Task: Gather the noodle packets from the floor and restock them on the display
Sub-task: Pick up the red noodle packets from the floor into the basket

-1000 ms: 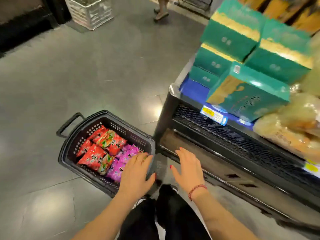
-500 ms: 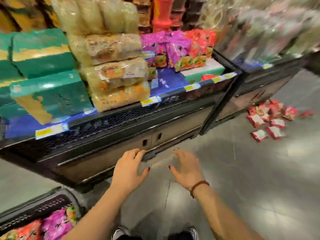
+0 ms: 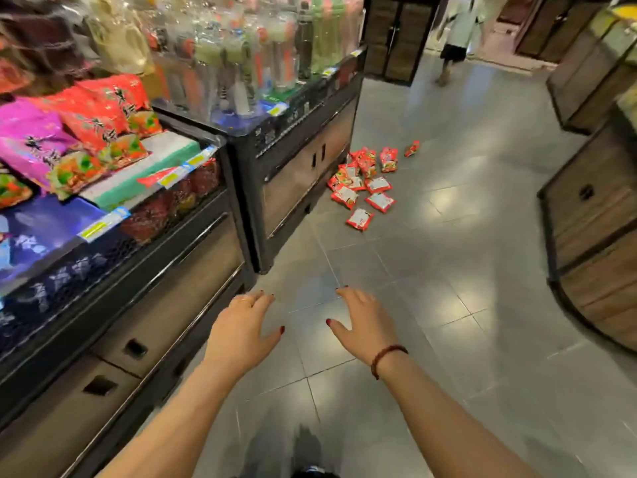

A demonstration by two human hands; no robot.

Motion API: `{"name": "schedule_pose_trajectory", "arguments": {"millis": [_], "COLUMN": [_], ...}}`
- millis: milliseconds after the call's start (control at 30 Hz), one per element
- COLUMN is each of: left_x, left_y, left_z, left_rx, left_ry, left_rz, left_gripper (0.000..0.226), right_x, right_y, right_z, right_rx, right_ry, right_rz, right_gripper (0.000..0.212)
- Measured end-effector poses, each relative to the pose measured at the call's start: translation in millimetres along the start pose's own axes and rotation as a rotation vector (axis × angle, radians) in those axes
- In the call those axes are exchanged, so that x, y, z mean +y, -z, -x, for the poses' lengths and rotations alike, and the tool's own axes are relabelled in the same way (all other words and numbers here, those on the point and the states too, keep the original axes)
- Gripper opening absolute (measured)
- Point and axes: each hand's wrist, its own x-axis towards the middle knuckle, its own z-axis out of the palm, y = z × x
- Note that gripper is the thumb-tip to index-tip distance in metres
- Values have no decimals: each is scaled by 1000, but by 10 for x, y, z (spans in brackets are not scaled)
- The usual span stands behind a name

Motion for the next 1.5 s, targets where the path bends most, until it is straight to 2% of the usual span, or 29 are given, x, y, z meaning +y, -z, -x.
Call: {"name": "schedule_pose_trajectory", "arguments": {"millis": [133, 333, 633, 867, 1033, 1500], "left_x": [338, 513, 484, 633, 861, 1979], "left_y": [-69, -228, -315, -339, -547, -942], "left_z": [-618, -1595, -3529, -4701, -5482, -7576], "left_rx": [-24, -43, -63, -123, -177, -161], "left_ry": [-99, -120, -180, -187, -192, -64], "left_rz": [-16, 32, 55, 65, 54, 37], "left_gripper": [55, 57, 52, 52, 53, 56], "right_x": [425, 923, 1426, 1852, 2361, 4207], "right_y": [283, 521, 870, 1101, 1312, 2130], "right_z": [-225, -787, -2378, -3252, -3856, -5801], "right_rx": [50, 86, 110, 103, 101, 18], "right_ry": [-111, -244, -320, -386, -389, -290], "right_rz": [-52, -67, -42, -74, -65, -93], "right_gripper": [57, 58, 61, 59, 59, 58]}}
